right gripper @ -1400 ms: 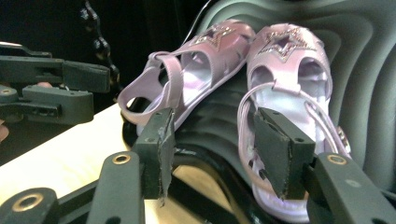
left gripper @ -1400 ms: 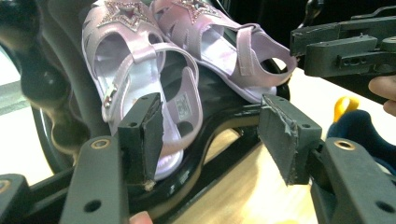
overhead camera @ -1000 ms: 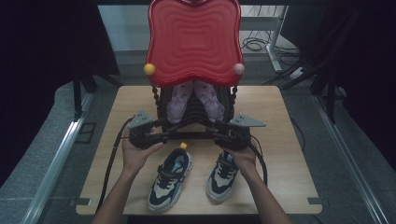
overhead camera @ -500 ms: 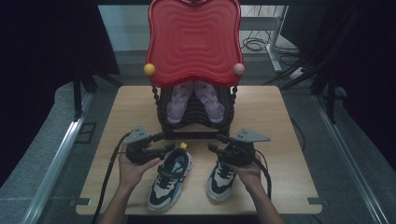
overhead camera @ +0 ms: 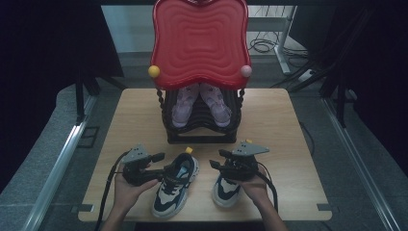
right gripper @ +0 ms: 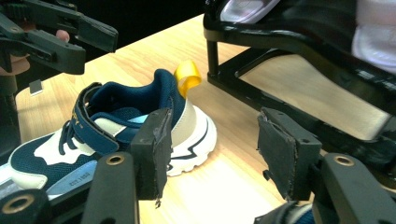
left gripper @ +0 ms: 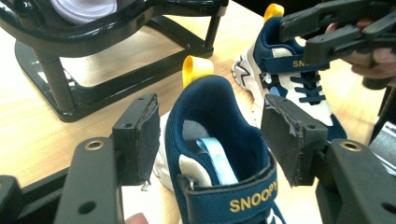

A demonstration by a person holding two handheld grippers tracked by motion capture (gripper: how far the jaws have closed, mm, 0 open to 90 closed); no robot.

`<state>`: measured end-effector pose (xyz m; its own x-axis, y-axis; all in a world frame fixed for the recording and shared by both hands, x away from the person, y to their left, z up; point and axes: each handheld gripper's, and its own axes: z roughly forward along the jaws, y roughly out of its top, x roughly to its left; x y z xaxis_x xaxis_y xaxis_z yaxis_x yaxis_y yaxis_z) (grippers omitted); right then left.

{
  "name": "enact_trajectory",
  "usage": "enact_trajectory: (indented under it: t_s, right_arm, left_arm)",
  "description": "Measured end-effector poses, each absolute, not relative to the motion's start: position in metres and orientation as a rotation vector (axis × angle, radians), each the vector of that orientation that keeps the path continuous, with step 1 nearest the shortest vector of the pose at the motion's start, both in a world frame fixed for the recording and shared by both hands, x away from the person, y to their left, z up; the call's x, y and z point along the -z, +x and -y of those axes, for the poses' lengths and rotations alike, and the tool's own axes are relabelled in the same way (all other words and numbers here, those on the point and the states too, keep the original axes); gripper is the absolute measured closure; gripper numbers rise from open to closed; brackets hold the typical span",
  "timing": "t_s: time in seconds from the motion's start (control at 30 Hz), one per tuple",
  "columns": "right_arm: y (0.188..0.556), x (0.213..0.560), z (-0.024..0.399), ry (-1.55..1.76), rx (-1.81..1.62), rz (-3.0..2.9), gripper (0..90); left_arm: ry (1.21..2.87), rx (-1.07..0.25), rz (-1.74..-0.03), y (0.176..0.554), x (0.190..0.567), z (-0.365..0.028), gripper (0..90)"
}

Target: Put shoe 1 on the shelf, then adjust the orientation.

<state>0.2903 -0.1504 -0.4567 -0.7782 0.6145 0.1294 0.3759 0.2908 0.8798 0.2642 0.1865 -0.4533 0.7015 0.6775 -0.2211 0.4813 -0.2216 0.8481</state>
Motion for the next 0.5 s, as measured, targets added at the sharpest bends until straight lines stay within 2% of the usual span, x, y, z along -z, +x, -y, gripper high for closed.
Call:
enact_trajectory:
  t_s: [0.2, 0.4, 0.5]
  right_arm:
    - [0.289, 0.4631, 0.1443, 0.914, -1.485, -2.352, 44.6]
    - [0.2869, 0.4631, 0.1473, 0.924, -1.487, -2.34, 44.7]
    - [0.2858, 0.4615, 0.1495, 0.925, -1.486, -2.332, 44.7]
  left_arm:
    - [1.885, -0.211, -0.905, 0.2619, 0.4537, -0.1875, 52.2]
    - [1.937, -0.173, -0.873, 0.2566, 0.4574, -0.1845, 72.5]
    - [1.944, -0.173, -0.859, 0.2543, 0.456, -0.1823, 77.2]
